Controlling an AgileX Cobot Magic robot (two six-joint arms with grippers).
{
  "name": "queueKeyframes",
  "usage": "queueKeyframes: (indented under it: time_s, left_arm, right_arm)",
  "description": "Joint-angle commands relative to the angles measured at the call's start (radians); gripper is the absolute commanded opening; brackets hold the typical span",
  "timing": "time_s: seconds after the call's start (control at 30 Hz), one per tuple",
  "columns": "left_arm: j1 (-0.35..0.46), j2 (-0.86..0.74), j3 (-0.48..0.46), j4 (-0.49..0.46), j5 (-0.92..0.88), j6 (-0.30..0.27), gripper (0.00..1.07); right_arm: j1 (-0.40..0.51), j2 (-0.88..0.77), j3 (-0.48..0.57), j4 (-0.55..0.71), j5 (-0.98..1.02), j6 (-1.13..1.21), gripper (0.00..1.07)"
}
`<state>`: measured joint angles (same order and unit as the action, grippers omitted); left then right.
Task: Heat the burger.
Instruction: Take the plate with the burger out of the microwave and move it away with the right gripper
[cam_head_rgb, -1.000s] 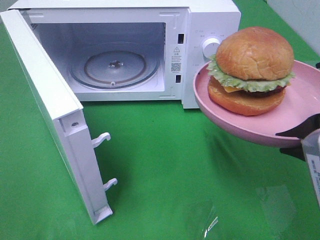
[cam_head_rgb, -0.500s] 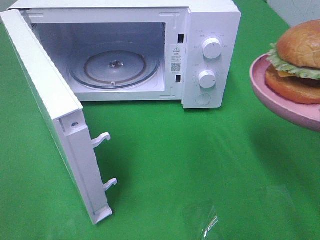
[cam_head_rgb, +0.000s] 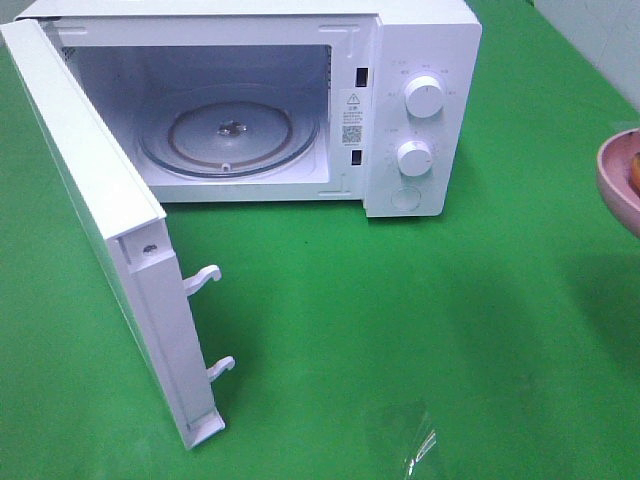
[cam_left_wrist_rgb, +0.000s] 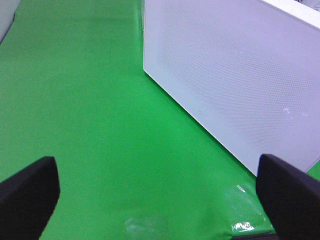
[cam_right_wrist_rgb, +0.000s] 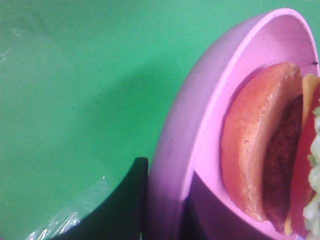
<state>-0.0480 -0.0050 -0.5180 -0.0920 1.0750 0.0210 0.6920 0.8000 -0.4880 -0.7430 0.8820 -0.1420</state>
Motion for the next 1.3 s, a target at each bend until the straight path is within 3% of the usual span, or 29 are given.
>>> queueKeyframes:
  time_s: [0.03,0.43,1.0,1.3]
  left_arm:
    - [0.002,-0.016,0.001,0.000,-0.004,0.003,1.01]
    - [0.002,-0.016,0.001,0.000,-0.004,0.003,1.01]
    - [0.002,-0.016,0.001,0.000,-0.004,0.003,1.01]
    - [0.002,-0.016,0.001,0.000,-0.004,0.003,1.01]
  right_arm:
    - [-0.003,-0.007,-0.009,-0.086,0.045,0.109,0.00]
    - [-0.003,0.103,-0.011,-0.123,0.199,0.335,0.00]
    - [-0.005,0.390,-0.151,-0.181,0.322,0.950,0.00]
    - [-0.005,0.506,-0.151,-0.184,0.321,0.996,0.00]
